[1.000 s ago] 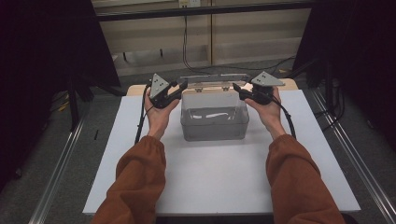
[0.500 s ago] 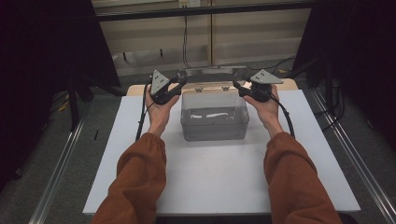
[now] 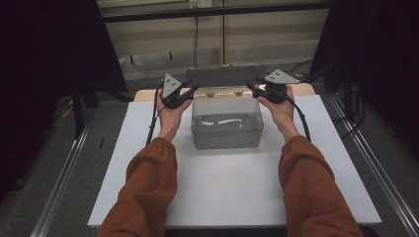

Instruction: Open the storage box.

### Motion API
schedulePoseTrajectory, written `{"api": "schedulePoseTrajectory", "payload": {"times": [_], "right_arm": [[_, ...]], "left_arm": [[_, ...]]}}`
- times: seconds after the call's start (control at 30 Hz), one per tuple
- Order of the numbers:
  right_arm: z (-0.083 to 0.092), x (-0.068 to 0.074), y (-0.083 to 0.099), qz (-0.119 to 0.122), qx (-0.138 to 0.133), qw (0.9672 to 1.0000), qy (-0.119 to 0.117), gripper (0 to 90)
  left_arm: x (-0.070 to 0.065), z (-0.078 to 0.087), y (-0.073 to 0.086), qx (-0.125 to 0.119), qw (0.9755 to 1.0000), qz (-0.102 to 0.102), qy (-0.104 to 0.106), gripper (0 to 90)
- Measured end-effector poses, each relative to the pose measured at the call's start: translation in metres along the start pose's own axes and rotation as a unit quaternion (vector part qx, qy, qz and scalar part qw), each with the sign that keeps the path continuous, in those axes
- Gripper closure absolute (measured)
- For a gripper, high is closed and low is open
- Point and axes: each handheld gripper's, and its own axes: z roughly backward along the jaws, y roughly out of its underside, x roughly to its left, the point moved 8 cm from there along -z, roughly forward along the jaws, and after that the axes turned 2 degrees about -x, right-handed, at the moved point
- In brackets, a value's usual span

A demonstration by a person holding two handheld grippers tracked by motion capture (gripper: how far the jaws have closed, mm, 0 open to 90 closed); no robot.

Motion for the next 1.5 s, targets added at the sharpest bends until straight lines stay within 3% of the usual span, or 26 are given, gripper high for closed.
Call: {"api": "schedulePoseTrajectory", "payload": {"times": [0.1,0.13,0.2,0.3,0.37,0.47,0.67,0.93,1.03,1.5], "right_arm": [[-0.002,-0.001,0.000,-0.004,-0.002,1.0000,0.001,54.7],[-0.003,-0.001,0.000,-0.006,-0.002,1.0000,0.001,54.2],[-0.004,-0.001,0.001,-0.007,0.001,1.0000,0.001,53.9],[-0.006,-0.002,0.000,-0.008,-0.002,1.0000,0.000,53.8],[-0.007,-0.003,0.001,-0.011,-0.002,0.9999,0.001,54.0],[-0.010,-0.004,0.001,-0.011,0.001,0.9999,0.001,54.0],[-0.014,-0.007,0.005,-0.015,0.005,0.9999,0.002,53.8],[-0.016,-0.008,0.012,-0.028,0.014,0.9995,-0.005,52.5],[-0.016,-0.009,0.014,-0.053,0.015,0.9985,-0.003,48.3],[-0.024,-0.009,0.025,-0.044,0.024,0.9988,0.002,49.7]], "left_arm": [[0.000,-0.004,0.006,0.008,1.0000,0.001,0.000,63.3],[0.000,-0.005,0.007,0.003,0.9999,0.011,-0.002,62.9],[0.000,-0.007,0.010,0.008,0.9999,0.007,0.000,61.4],[0.001,-0.011,0.018,0.015,0.9994,0.031,0.004,57.3],[0.004,-0.013,0.025,0.028,0.9994,0.017,0.000,57.7],[0.004,-0.017,0.035,0.030,0.9987,0.042,0.003,58.3],[0.010,-0.020,0.036,0.038,0.9988,0.031,-0.004,67.1],[0.011,-0.024,0.033,0.048,0.9988,0.010,0.000,68.2],[0.012,-0.025,0.033,0.046,0.9989,0.011,-0.002,68.8],[0.014,-0.028,0.034,0.046,0.9986,0.027,-0.005,68.9]]}}
